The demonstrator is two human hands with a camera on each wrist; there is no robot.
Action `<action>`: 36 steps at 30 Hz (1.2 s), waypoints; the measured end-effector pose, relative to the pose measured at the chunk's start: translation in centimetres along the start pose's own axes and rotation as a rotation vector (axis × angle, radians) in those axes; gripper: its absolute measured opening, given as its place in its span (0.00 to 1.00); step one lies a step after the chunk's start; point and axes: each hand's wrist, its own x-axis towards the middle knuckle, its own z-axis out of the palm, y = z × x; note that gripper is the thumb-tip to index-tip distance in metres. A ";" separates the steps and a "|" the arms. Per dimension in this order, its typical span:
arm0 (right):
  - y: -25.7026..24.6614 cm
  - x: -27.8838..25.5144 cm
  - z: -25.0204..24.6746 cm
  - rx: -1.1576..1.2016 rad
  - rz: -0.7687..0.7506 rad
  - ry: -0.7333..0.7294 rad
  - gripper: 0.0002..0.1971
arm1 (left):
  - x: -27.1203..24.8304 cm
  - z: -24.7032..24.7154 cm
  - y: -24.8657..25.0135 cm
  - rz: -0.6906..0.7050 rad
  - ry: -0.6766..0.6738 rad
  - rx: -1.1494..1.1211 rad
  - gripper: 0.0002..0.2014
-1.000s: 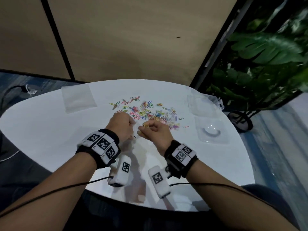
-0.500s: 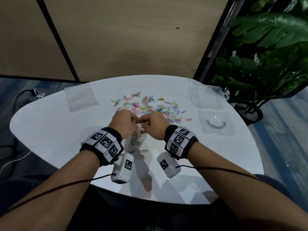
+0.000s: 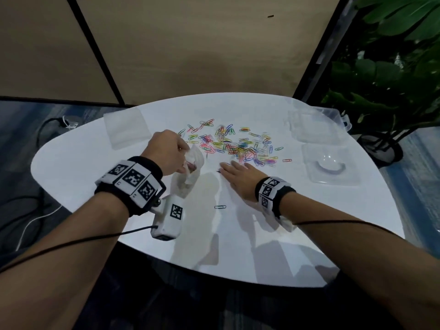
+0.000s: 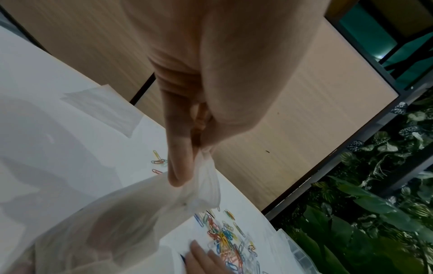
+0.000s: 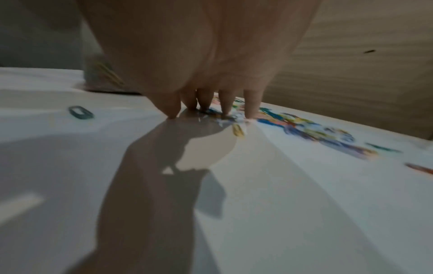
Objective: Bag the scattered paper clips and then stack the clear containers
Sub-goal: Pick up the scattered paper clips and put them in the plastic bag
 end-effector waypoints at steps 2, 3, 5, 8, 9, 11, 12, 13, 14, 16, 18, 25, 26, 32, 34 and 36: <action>1.9 -0.5 0.5 -0.037 0.102 0.010 0.33 | 0.0 0.2 0.0 -0.003 -0.001 0.032 0.14; 3.2 -0.9 0.7 -0.030 0.169 -0.005 0.33 | -0.1 0.4 0.0 0.002 -0.004 0.048 0.14; 5.5 -1.7 1.3 0.025 0.303 -0.074 0.32 | -0.3 0.8 0.2 0.019 -0.004 0.074 0.14; 7.5 -2.2 2.5 0.130 0.348 -0.052 0.33 | -0.9 1.4 0.6 0.054 -0.013 0.109 0.15; 7.8 -2.1 2.7 0.140 0.341 -0.023 0.34 | -1.1 1.4 0.8 0.062 -0.017 0.123 0.15; 7.9 -1.6 2.5 0.138 0.338 0.025 0.27 | -1.5 1.5 1.0 0.073 -0.022 0.158 0.16; 7.7 -1.4 2.0 0.123 0.340 0.051 0.21 | -1.7 1.5 1.0 0.074 -0.025 0.175 0.16; 7.5 -1.3 1.6 0.112 0.357 0.063 0.16 | -1.9 1.5 1.1 0.074 -0.029 0.186 0.16; 7.3 -1.2 1.1 0.109 0.377 0.069 0.12 | -2.0 1.6 1.2 0.071 -0.031 0.191 0.16; 7.1 -1.2 0.3 0.135 0.434 0.067 0.10 | -2.0 1.6 1.4 0.069 -0.032 0.207 0.16; 7.4 -1.5 -0.3 0.207 0.514 0.059 0.11 | -2.1 1.8 1.5 0.072 -0.035 0.227 0.16; 9.0 -3.5 -3.1 1.035 0.878 0.263 0.03 | -1.6 3.0 2.4 0.087 -0.053 0.254 0.15; 8.7 -3.6 -4.0 1.234 0.875 0.295 0.02 | -1.5 3.1 2.5 0.083 -0.052 0.252 0.15; 2.3 -3.7 -10.0 1.992 0.530 0.246 0.06 | -0.9 3.8 3.0 0.068 -0.054 0.210 0.14; -0.1 -3.3 -10.4 1.945 0.483 0.172 0.05 | -0.9 4.0 3.0 0.066 -0.045 0.194 0.14; -1.9 -2.7 -10.0 1.821 0.498 0.166 0.01 | -1.0 4.2 3.1 0.068 -0.034 0.180 0.14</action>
